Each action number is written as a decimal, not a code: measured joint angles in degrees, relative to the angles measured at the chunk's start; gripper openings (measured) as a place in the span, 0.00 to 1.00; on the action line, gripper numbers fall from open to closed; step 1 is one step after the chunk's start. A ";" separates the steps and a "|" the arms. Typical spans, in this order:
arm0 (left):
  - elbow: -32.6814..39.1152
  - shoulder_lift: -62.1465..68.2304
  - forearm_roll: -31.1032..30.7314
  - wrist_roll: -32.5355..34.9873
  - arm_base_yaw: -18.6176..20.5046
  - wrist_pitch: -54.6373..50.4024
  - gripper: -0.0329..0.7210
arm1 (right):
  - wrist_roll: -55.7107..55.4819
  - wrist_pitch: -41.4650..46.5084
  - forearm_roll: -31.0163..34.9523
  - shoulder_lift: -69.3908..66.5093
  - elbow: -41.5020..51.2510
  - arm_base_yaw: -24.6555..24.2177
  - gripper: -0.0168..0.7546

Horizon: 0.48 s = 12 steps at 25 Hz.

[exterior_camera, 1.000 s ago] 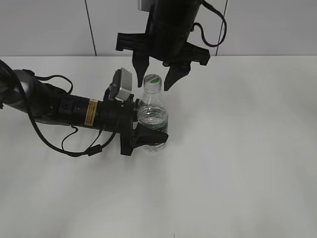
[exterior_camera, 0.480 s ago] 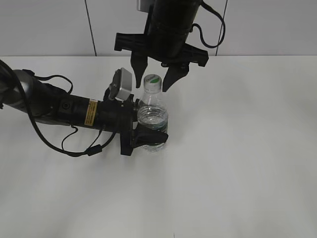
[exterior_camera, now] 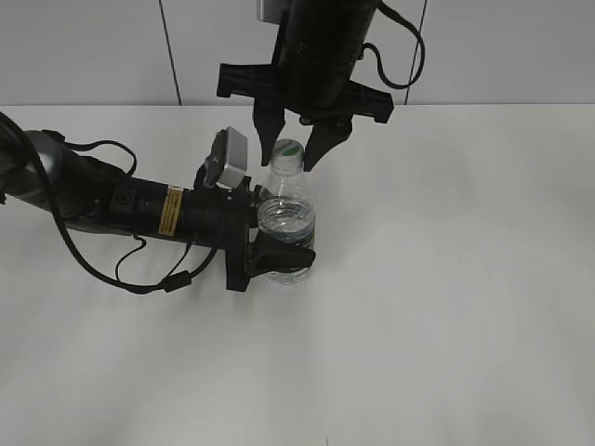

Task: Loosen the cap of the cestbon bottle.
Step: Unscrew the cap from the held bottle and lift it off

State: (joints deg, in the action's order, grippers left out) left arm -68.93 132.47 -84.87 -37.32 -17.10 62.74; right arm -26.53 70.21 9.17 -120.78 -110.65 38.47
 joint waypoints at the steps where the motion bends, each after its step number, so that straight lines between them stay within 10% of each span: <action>1: 0.00 0.00 0.00 0.00 0.00 0.00 0.59 | 0.38 0.00 0.00 0.00 0.00 0.00 0.45; 12: 0.00 0.00 0.00 0.06 0.00 -0.37 0.59 | 19.15 0.02 0.05 0.00 0.00 0.00 0.44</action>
State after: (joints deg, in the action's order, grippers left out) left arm -68.93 132.47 -84.87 -37.26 -17.10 62.37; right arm -7.38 70.23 9.21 -120.78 -110.65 38.47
